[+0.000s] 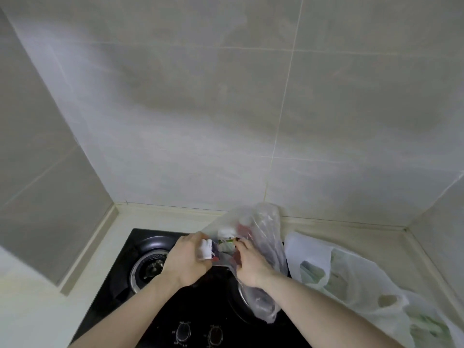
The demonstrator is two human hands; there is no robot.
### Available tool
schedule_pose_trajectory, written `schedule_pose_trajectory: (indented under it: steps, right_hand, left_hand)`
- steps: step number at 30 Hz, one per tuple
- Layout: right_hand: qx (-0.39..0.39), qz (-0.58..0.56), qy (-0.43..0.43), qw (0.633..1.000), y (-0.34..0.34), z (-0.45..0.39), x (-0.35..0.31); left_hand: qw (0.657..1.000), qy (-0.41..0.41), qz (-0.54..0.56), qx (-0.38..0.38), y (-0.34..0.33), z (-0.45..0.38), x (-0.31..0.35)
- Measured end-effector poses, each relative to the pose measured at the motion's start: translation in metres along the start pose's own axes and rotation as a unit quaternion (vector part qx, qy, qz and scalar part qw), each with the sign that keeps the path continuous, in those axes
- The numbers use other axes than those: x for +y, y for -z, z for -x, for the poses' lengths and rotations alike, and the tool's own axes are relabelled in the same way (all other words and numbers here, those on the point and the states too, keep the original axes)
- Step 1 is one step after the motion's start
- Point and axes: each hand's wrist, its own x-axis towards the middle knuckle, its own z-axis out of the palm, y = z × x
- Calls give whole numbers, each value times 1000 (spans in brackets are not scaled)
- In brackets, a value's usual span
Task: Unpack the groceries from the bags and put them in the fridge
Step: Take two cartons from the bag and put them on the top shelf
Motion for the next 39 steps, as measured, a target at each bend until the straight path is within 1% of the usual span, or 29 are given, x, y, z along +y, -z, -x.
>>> schedule_pose_trajectory:
  steps: [5, 10, 14, 17, 19, 20, 23, 28, 30, 33, 39]
  right_hand:
    - [-27, 94, -9, 995, 6, -45, -11]
    - [-32, 141, -22, 989, 0, -79, -12]
    - [-35, 190, -27, 981, -4, -92, -14]
    - [-62, 217, -37, 974, -11, -93, -13]
    - [-81, 206, -39, 974, -20, -91, -12]
    - [-78, 194, -36, 977, -22, -90, -11]
    - [-53, 160, -38, 985, -22, -86, -12]
    - [9, 160, 23, 987, -5, -56, -20]
    - [12, 147, 58, 987, 4, -38, -26]
    - [6, 111, 74, 991, 18, -3, -35]
    - [40, 30, 47, 998, 54, 87, -36]
  left_hand:
    - [998, 15, 51, 43, 18, 28, 1]
    - [993, 31, 91, 65, 30, 54, -6]
    - [990, 51, 113, 67, 40, 70, -13]
    - [987, 63, 125, 83, 44, 78, -14]
    - [986, 67, 124, 94, 47, 82, -12]
    - [985, 69, 125, 99, 48, 83, -12]
    - [982, 73, 133, 109, 50, 86, -11]
    - [979, 69, 155, 115, 57, 94, -7]
    - [977, 64, 165, 116, 59, 99, -6]
    - [975, 66, 179, 117, 57, 108, -3]
    - [969, 45, 226, 85, 47, 126, 19]
